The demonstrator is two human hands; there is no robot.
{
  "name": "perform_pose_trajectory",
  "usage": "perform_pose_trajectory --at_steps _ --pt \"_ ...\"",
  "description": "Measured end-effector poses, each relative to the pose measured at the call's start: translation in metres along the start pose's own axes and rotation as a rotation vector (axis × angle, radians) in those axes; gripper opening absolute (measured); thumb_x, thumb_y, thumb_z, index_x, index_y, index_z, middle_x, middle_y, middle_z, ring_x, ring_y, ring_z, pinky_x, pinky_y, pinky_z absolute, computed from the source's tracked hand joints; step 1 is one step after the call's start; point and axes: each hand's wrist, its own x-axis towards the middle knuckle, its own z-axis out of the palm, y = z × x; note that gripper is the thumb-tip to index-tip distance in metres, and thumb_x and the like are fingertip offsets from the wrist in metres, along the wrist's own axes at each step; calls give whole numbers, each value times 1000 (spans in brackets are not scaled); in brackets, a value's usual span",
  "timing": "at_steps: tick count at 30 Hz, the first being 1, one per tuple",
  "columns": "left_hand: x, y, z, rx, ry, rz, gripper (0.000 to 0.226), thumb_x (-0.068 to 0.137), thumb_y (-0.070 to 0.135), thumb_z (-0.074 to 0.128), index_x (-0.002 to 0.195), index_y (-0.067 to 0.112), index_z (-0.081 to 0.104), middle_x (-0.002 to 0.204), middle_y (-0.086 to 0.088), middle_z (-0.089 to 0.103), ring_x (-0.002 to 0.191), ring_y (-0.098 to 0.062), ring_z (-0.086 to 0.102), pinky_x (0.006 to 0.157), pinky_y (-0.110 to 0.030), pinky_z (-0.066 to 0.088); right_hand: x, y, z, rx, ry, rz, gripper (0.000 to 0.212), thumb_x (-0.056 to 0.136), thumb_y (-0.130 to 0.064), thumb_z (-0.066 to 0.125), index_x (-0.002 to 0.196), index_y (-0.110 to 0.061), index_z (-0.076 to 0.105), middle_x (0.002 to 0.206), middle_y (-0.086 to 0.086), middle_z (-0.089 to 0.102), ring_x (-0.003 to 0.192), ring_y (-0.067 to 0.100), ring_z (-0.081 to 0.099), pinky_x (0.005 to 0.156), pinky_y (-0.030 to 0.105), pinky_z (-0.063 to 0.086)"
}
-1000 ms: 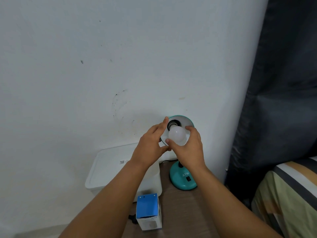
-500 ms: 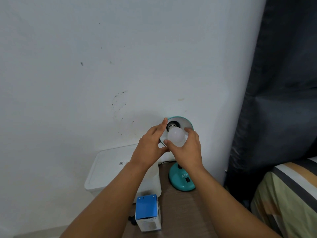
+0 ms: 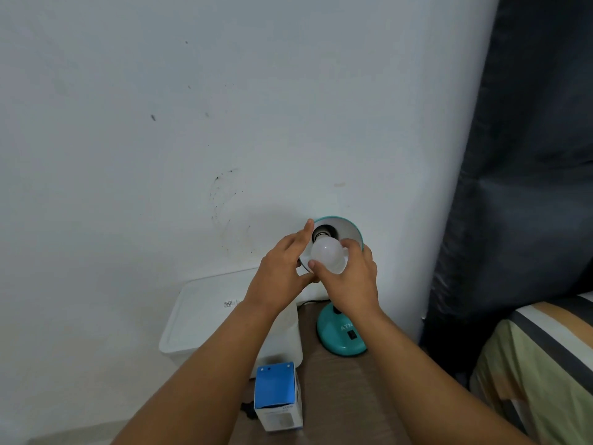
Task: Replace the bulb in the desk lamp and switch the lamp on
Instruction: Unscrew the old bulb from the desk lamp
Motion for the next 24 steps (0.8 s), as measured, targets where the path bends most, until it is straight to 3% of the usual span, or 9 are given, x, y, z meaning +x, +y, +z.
perform_pose_trajectory --at_steps 5,10,13,18,21,24 --pt "0 -1 0 10 0 9 102 75 27 85 155 35 21 134 1 55 97 -2 52 93 -25 53 2 2 -2 114 -77 -2 67 72 -22 71 130 -42 43 132 2 37 123 26 40 102 40 40" --pt "0 1 1 -1 4 -2 97 79 26 81 154 36 21 135 1 54 82 2 51 91 -25 54 1 -2 -1 67 3 15 81 65 -49 80 131 -26 40 135 -2 42 124 21 40 102 41 40" --pt "0 -1 1 12 -12 -16 104 75 25 85 154 40 18 137 3 53 81 0 54 89 -26 55 2 -2 1 69 29 2 67 70 -45 79 125 -27 46 129 1 45 120 24 43 95 36 42" --pt "0 -3 2 -2 -12 -2 108 72 24 87 154 40 18 138 2 53 95 -10 61 88 -30 56 2 -3 0 186 -55 -10 55 79 -27 69 126 -41 44 132 1 36 122 24 43 100 36 41" --pt "-1 -1 2 -12 -2 -1 104 75 24 85 154 38 20 139 2 54 90 -7 57 88 -29 56 1 -2 0 127 10 -15 72 74 -37 76 134 -26 39 137 1 39 125 21 42 104 39 40" --pt "-1 2 1 -24 13 2 98 78 24 82 154 36 22 139 1 54 86 -3 51 89 -28 55 -1 -1 1 38 52 -1 76 68 -53 77 129 -20 45 132 -1 46 122 22 43 99 40 43"
